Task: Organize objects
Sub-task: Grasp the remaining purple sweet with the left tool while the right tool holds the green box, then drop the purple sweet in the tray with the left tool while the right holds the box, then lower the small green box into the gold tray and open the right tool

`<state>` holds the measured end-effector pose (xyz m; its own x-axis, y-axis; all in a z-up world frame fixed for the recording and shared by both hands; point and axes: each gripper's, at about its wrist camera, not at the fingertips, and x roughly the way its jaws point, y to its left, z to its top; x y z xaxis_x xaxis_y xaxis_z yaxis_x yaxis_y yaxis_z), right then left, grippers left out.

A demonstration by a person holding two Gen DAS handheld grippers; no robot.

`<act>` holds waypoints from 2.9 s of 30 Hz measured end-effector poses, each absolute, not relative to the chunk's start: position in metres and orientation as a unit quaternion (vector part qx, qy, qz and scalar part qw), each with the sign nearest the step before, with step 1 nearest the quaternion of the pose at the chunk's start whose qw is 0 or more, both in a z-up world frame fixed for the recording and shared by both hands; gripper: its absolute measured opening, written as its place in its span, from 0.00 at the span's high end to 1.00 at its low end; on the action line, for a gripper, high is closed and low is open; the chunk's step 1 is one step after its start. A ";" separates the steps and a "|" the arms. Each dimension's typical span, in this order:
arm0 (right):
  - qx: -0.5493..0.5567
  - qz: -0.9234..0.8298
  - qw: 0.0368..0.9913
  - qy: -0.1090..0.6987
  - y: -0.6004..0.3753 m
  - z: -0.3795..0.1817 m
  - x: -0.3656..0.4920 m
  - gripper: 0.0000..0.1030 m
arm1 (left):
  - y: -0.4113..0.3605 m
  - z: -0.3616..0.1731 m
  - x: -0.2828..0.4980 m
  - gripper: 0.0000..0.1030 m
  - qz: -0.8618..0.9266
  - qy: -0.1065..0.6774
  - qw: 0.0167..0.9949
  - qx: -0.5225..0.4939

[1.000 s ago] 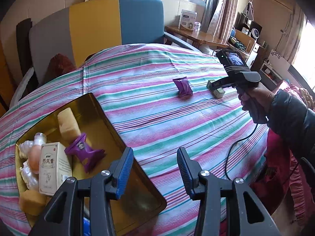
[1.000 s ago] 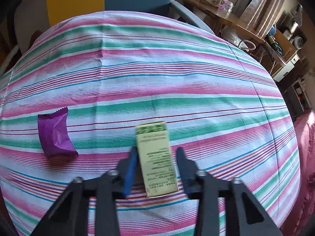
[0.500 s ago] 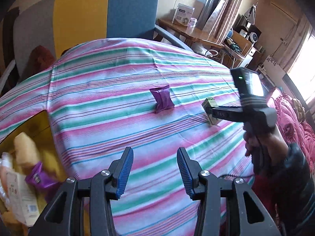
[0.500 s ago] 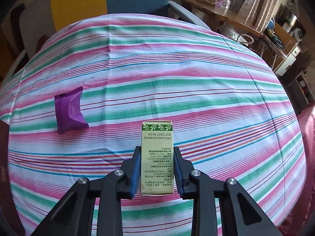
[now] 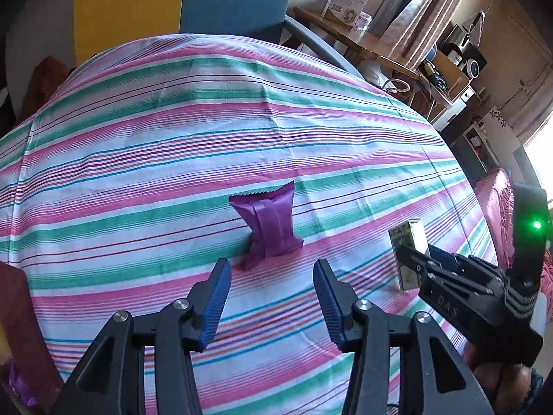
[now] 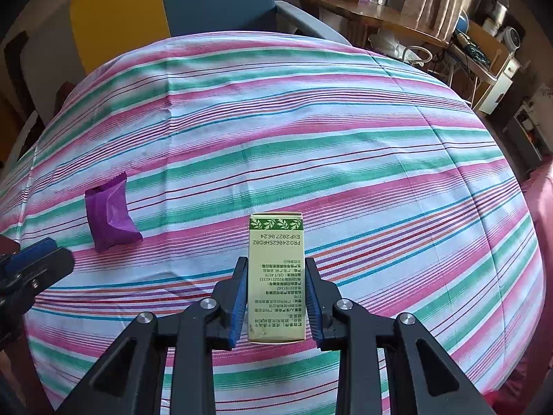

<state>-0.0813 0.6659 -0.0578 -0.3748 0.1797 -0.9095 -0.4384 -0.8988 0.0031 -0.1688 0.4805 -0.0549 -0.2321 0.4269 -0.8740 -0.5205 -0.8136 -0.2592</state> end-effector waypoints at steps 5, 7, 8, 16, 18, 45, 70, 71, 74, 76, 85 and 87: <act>-0.524 0.823 0.181 0.126 0.666 -0.056 -0.081 0.70 | 0.503 -0.073 -0.189 0.51 0.786 0.050 0.281 -0.549; -0.522 0.825 0.180 0.124 0.665 -0.055 -0.082 0.70 | 0.508 -0.080 -0.196 0.51 0.788 0.058 0.272 -0.549; -0.522 0.825 0.179 0.124 0.665 -0.055 -0.082 0.70 | 0.510 -0.085 -0.200 0.51 0.787 0.060 0.267 -0.553; -0.535 0.823 0.159 0.100 0.656 -0.063 -0.087 0.70 | 0.496 -0.082 -0.193 0.65 0.787 0.050 0.295 -0.540; -0.533 0.829 0.147 0.090 0.650 -0.062 -0.088 0.70 | 0.487 -0.071 -0.180 0.65 0.790 0.059 0.306 -0.528; -0.547 0.832 0.087 -0.016 0.600 -0.078 -0.089 0.71 | 0.165 0.007 -0.076 0.65 0.826 -0.019 0.207 -0.524; -0.547 0.831 0.093 -0.024 0.599 -0.080 -0.090 0.70 | 0.192 -0.069 -0.095 0.56 0.798 0.050 0.178 -0.574; -0.547 0.832 0.093 -0.024 0.599 -0.080 -0.090 0.70 | 0.191 -0.069 -0.095 0.56 0.800 0.050 0.175 -0.572; -0.547 0.832 0.093 -0.024 0.598 -0.080 -0.090 0.70 | 0.189 -0.068 -0.094 0.56 0.801 0.046 0.174 -0.571; -0.547 0.831 0.092 -0.023 0.599 -0.081 -0.090 0.70 | 0.187 -0.062 -0.091 0.56 0.805 0.044 0.173 -0.565; -0.555 0.824 0.113 -0.011 0.599 -0.072 -0.092 0.71 | 0.150 -0.005 -0.062 0.55 0.857 -0.006 0.175 -0.486; -0.549 0.829 0.107 0.007 0.589 -0.056 -0.085 0.71 | 0.137 0.004 -0.055 0.55 0.869 -0.014 0.166 -0.465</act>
